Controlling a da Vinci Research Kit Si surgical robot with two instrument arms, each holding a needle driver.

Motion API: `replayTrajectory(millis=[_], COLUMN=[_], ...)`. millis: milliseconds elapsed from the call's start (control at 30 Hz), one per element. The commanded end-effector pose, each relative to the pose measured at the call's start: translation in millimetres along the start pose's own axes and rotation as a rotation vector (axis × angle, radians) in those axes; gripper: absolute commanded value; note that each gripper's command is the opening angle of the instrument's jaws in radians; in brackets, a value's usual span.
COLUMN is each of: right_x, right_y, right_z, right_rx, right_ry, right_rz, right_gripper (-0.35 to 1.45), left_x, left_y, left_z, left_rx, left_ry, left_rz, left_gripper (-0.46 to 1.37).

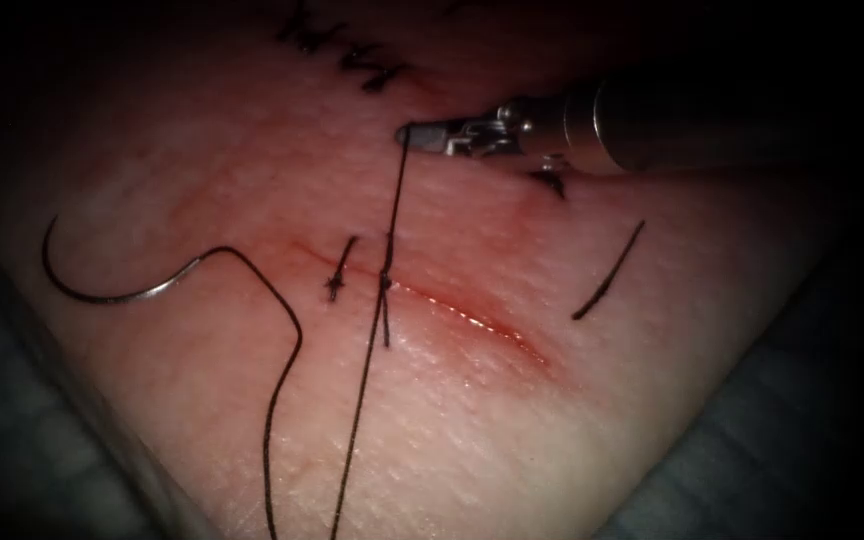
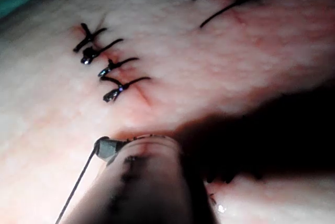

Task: Wound Closure
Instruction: Secure the knot by moving up with the right arm and down with the left

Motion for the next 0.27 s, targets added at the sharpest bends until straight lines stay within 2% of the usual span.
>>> replayTrajectory(millis=[33, 267], right_x=[0.0, -0.3], right_y=[0.0, -0.3], right_z=[0.0, -0.1], right_rx=[-0.001, 0.006], right_ry=[-0.002, -0.008], right_rz=[0.000, 0.001], right_gripper=[-0.35, -0.35], left_x=[0.1, 0.6], left_y=[-0.1, -0.5], left_z=[-0.1, 0.2], left_rx=[-0.006, -0.007], left_ry=[-0.002, -0.002], left_rz=[-0.001, -0.004], left_gripper=[-0.35, -0.35])
